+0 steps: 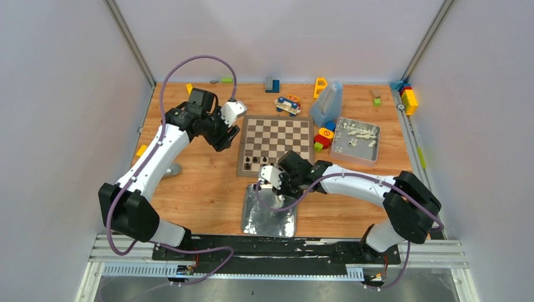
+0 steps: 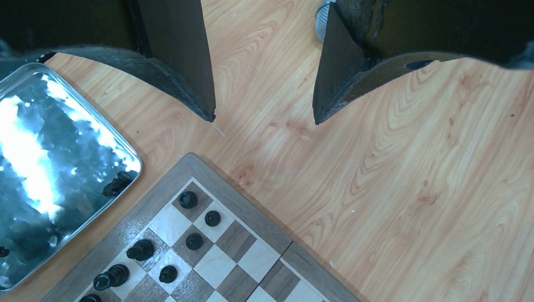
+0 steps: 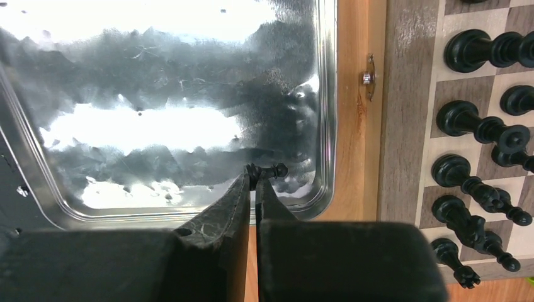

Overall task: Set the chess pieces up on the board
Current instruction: Pick up the chess piece from the storage box.

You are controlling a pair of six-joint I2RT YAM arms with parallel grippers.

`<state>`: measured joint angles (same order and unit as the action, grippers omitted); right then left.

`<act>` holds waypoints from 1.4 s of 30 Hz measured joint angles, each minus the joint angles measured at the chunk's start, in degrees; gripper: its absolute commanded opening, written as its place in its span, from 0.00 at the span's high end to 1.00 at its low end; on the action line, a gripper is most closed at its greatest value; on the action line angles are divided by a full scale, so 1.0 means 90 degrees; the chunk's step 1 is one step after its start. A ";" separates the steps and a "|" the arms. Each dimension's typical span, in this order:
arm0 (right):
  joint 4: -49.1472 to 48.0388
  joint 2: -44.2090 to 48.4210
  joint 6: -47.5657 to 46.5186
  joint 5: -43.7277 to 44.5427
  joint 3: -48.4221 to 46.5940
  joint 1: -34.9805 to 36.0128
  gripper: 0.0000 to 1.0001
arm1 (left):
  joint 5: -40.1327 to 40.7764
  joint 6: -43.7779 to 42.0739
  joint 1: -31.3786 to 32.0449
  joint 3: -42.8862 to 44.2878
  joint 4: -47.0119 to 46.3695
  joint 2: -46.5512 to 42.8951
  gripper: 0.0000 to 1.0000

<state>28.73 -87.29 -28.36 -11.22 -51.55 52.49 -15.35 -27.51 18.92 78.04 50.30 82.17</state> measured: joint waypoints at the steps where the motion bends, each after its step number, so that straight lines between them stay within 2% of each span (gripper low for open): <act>1: 0.0000 0.0019 -0.0002 -0.0024 0.0000 0.0000 0.99 | -0.0010 -0.0002 -0.0002 -0.0010 0.0000 0.0000 0.34; 7: -0.0024 0.0415 -0.0053 -0.0304 0.0024 0.0000 1.00 | -0.0537 -0.0267 -0.0032 -0.0396 -0.0068 -0.0083 0.36; 14: -0.0141 0.1358 -0.0240 -0.1285 0.0039 -0.0022 1.00 | -0.2594 -0.1617 -0.0034 -0.1110 -0.0046 -0.0151 0.39; 21: -0.0163 0.1387 -0.0313 -0.2416 -0.0525 -0.0049 1.00 | -0.4612 -0.3507 0.0085 -0.1399 0.0095 -0.0262 0.43; 25: -0.0126 0.1256 -0.0308 -0.2846 -0.1039 -0.0051 1.00 | -0.5302 -0.4804 0.0406 -0.1066 0.0884 -0.0046 0.45; 30: 0.0095 0.1071 -0.0284 -0.3266 -0.1564 -0.0063 1.00 | -0.5962 -0.6972 0.0712 -0.0629 0.2458 0.0576 0.47; 33: 0.0211 0.0986 -0.0248 -0.3388 -0.1688 -0.0085 1.00 | -0.6171 -0.7929 0.0733 -0.0517 0.3208 0.0867 0.49; 37: 0.0304 0.0903 -0.0199 -0.3446 -0.1739 -0.0136 1.00 | -0.6317 -0.8808 0.0731 -0.0442 0.3825 0.1049 0.52; 42: 0.0410 0.0874 -0.0192 -0.3456 -0.1739 -0.0189 1.00 | -0.6404 -0.9272 0.0731 -0.0437 0.4143 0.1054 0.55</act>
<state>32.42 -79.42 -30.09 -42.33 -67.20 50.78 -72.99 -110.96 25.50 74.11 87.59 91.66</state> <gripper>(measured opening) 0.059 0.465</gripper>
